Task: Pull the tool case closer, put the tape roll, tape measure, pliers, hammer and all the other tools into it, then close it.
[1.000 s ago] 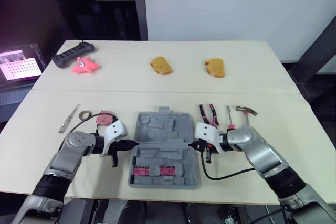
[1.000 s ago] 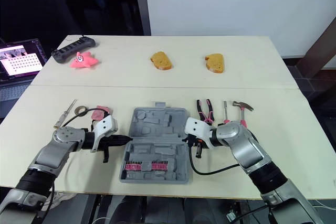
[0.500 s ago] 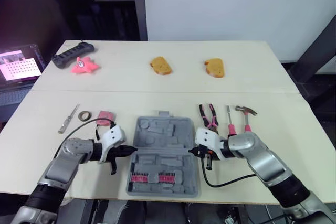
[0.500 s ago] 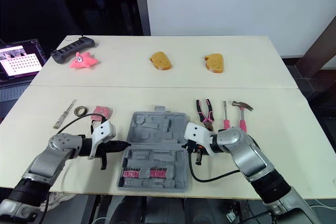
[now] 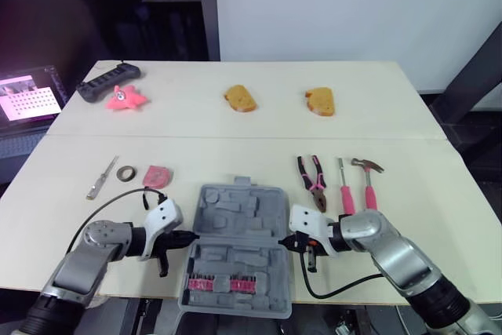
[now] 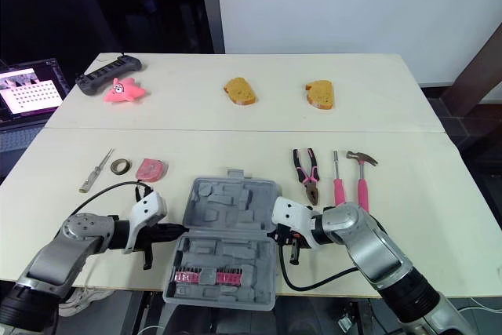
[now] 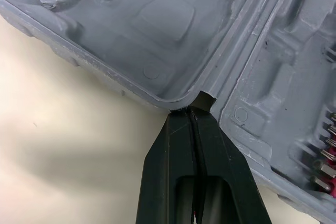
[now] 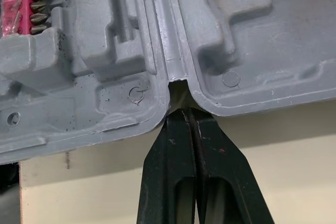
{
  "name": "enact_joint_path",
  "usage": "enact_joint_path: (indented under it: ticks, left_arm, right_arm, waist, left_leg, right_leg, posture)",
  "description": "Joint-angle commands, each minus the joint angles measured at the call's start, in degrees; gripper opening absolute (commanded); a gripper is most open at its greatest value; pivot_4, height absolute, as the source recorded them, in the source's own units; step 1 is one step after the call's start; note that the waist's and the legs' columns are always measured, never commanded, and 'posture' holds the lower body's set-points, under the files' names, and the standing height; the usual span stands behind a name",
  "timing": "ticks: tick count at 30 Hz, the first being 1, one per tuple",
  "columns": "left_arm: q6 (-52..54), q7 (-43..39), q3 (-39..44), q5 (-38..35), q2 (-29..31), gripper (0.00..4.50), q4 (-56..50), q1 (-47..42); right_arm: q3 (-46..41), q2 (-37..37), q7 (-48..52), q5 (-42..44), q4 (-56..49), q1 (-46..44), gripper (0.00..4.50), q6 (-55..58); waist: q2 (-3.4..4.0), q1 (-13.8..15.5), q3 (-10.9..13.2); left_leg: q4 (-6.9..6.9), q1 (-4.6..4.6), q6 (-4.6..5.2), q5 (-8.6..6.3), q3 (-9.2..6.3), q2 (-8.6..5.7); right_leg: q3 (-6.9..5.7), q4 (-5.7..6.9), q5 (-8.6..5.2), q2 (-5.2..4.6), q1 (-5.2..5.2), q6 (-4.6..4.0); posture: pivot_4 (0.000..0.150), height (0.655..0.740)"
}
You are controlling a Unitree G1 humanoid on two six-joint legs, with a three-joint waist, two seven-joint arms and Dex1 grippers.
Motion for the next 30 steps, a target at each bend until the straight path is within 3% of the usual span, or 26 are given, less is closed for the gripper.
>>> enact_joint_path:
  ticks: [1,30]
  left_arm:
    - [1.26,-0.38,-0.59,-2.17,0.24,0.0,-3.37,1.36]
    - [2.7,1.57,-0.49,-3.09,0.69,0.0,-5.3,3.29]
  right_arm:
    - [1.42,0.47,0.86,2.12,-2.46,0.03,0.08,-0.61]
    - [2.46,-1.95,0.55,4.76,-4.11,0.99,0.08,3.68]
  waist:
    - [0.0,0.07,0.0]
    - [-0.04,0.12,-0.02]
  left_leg:
    - [0.0,0.0,0.0,0.0,0.0,0.0]
    - [0.0,0.0,0.0,0.0,0.0,0.0]
  right_leg:
    - [0.0,0.0,0.0,0.0,0.0,0.0]
    - [0.0,-0.02,0.0,0.0,0.01,-0.01]
  posture:
    - [0.15,0.74]
    - [0.15,0.74]
